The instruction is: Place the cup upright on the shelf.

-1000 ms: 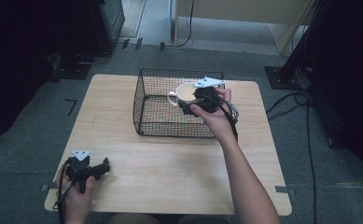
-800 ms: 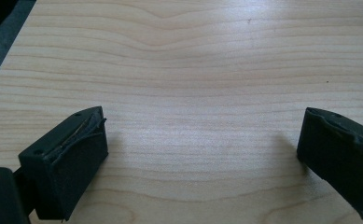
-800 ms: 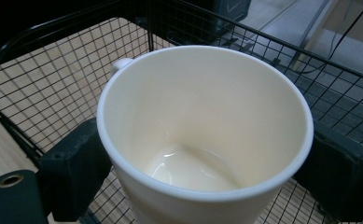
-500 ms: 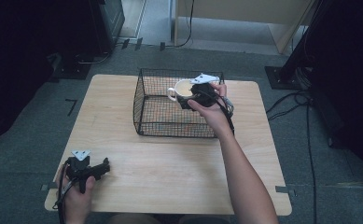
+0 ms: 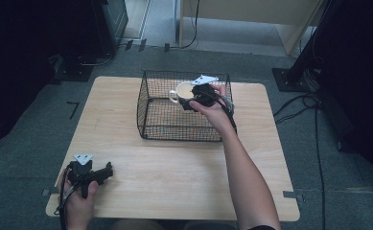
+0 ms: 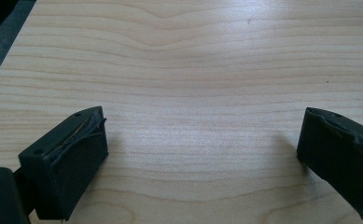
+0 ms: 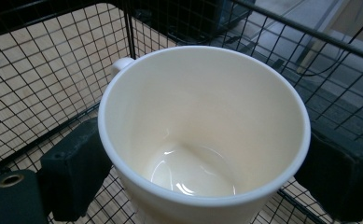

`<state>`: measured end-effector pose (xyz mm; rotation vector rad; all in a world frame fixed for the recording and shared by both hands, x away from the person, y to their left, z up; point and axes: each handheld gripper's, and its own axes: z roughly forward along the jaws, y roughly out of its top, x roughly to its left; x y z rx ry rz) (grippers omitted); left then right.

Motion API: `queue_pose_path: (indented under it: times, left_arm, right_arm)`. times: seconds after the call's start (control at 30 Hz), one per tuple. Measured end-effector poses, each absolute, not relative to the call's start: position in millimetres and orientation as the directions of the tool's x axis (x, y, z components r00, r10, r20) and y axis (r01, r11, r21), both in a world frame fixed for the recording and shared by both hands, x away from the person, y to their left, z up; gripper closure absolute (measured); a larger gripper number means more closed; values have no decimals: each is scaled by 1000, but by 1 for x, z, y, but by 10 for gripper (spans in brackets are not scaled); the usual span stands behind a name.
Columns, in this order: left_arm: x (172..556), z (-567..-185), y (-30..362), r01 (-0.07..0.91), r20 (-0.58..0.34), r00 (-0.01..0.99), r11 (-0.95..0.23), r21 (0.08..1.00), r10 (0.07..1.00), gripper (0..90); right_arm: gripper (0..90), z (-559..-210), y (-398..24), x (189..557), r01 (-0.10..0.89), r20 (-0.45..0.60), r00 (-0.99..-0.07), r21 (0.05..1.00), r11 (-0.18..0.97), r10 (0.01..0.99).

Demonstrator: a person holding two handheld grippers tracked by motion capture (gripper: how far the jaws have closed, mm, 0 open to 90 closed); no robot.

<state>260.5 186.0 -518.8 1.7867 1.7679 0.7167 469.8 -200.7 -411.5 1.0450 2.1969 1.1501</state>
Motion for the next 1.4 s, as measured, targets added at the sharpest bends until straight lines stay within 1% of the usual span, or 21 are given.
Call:
queue_pose_path:
  times: [0.4, 0.57, 0.83, 1.23, 1.4]
  left_arm:
    - [260, -519, 186, 724, 9, 7, -12, 690, 1000, 18]
    - [260, -519, 186, 724, 10, 8, -12, 689, 1000, 18]
    - [260, -519, 186, 724, 9, 7, -11, 690, 1000, 18]
    - [260, -519, 186, 724, 9, 7, -11, 690, 1000, 18]
    - [260, -519, 186, 724, 9, 7, -11, 689, 1000, 18]
  right_arm:
    - [99, -427, -196, 478, 437, -51, -622, 805, 400, 782]
    - [99, -434, -195, 481, 452, -39, -646, 785, 424, 762]
    - [99, -440, -195, 484, 477, -29, -658, 757, 446, 753]
    - [98, -445, -197, 488, 512, -34, -648, 719, 469, 761]
    - [92, -443, -198, 488, 548, -28, -614, 703, 453, 789]
